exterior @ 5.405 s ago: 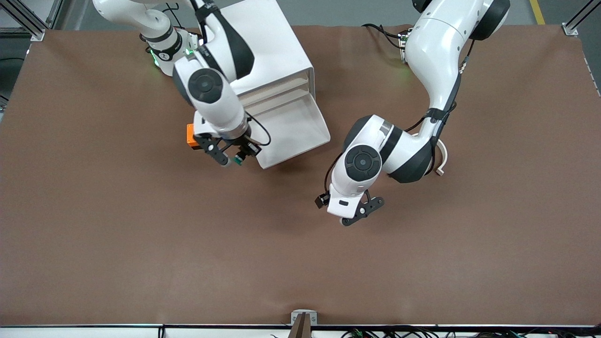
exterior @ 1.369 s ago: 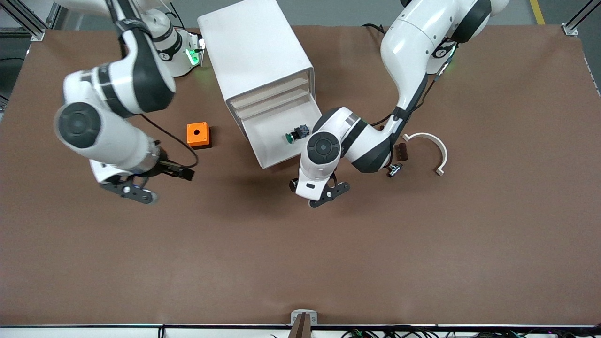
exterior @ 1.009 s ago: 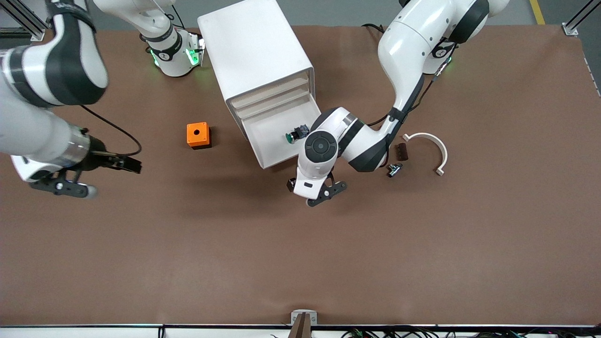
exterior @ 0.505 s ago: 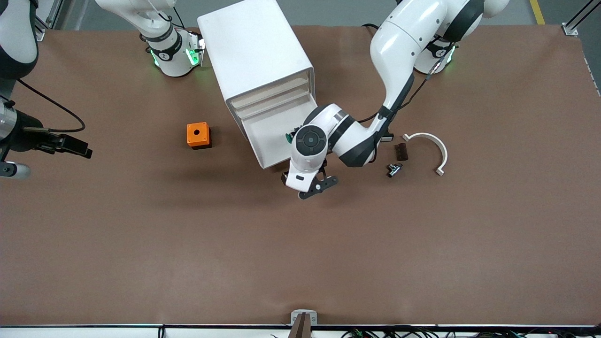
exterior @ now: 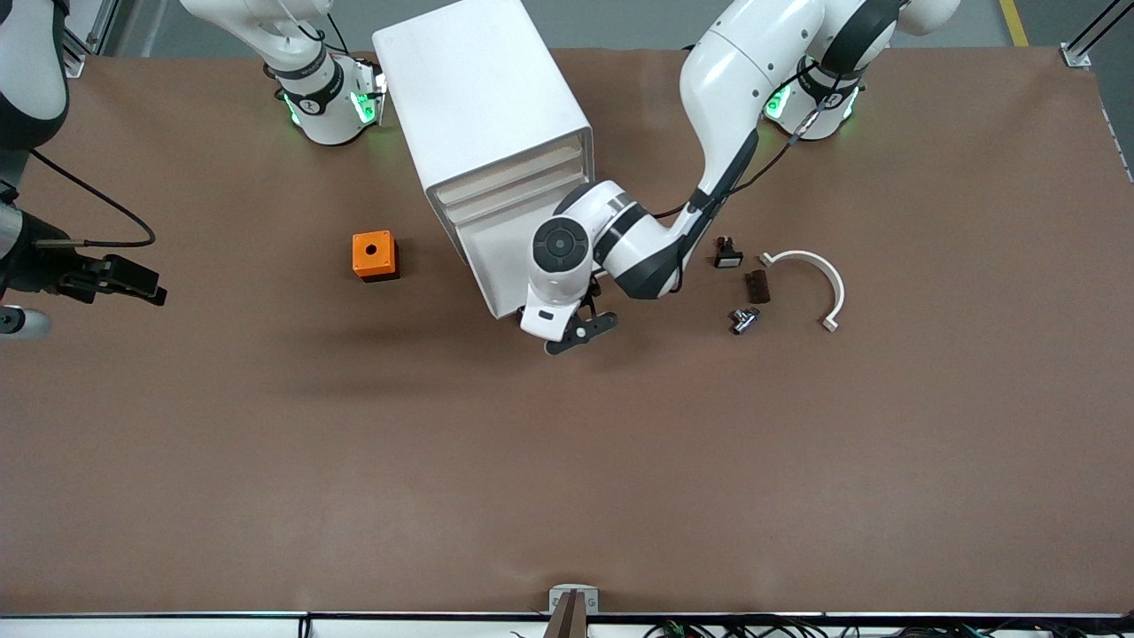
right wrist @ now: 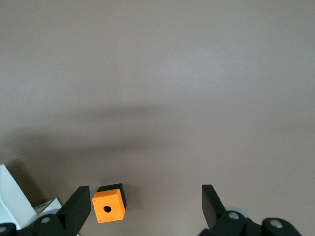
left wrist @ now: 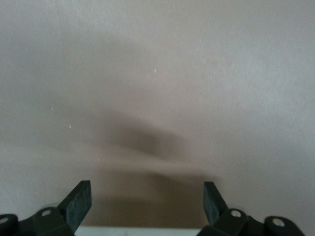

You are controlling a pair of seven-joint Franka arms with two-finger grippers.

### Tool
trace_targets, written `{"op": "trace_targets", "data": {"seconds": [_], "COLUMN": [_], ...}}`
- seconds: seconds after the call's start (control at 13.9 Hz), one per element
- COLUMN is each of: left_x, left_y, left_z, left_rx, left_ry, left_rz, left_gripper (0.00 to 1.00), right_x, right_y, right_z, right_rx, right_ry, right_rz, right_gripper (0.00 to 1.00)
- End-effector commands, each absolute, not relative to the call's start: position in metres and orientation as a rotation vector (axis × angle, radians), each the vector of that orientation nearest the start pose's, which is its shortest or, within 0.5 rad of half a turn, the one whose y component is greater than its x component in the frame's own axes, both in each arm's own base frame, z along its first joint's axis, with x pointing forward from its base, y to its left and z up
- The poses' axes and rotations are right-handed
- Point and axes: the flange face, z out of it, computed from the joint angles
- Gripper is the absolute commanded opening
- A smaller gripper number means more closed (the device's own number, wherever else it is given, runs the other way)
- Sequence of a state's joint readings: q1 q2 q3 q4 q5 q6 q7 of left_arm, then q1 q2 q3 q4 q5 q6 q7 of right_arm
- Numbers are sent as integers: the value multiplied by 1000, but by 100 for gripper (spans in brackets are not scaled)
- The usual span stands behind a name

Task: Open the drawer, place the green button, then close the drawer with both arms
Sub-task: 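Withdraw the right gripper while the left gripper pushes the drawer shut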

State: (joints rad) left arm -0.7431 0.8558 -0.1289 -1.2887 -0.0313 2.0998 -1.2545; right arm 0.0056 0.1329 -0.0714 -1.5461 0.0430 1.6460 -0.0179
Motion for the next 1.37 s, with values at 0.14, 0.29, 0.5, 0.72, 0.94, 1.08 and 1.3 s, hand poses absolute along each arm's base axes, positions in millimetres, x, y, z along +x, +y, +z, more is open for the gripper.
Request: {"op": "trace_targets", "data": {"seconds": [0.14, 0.29, 0.5, 0.72, 0.94, 1.08, 1.3], "left_x": [464, 447, 424, 405, 393, 388, 383], "left_y": [-572, -580, -592, -601, -608, -611, -614], "left_z": [226, 226, 223, 226, 227, 229, 229], "left_rx": [-3060, -3053, -3044, -3035, -3024, -3024, -3020], "left_ry": [-710, -693, -638, -609, -623, -645, -680], "left_rz": [208, 233, 295, 361, 458, 511, 586], "left_gripper": [100, 100, 100, 100, 100, 100, 100], "right_x": [596, 599, 600, 598, 594, 587, 577], "right_y": [-47, -47, -52, -67, -63, -61, -57], "right_z": [570, 574, 586, 599, 600, 599, 600], "right_rx": [-3115, -3114, -3116, -3098, -3109, -3104, -3098], "right_ry": [44, 47, 62, 95, 89, 85, 72], "right_rz": [40, 23, -11, -45, 4, 64, 128], "right_gripper": [100, 100, 100, 100, 100, 100, 100]}}
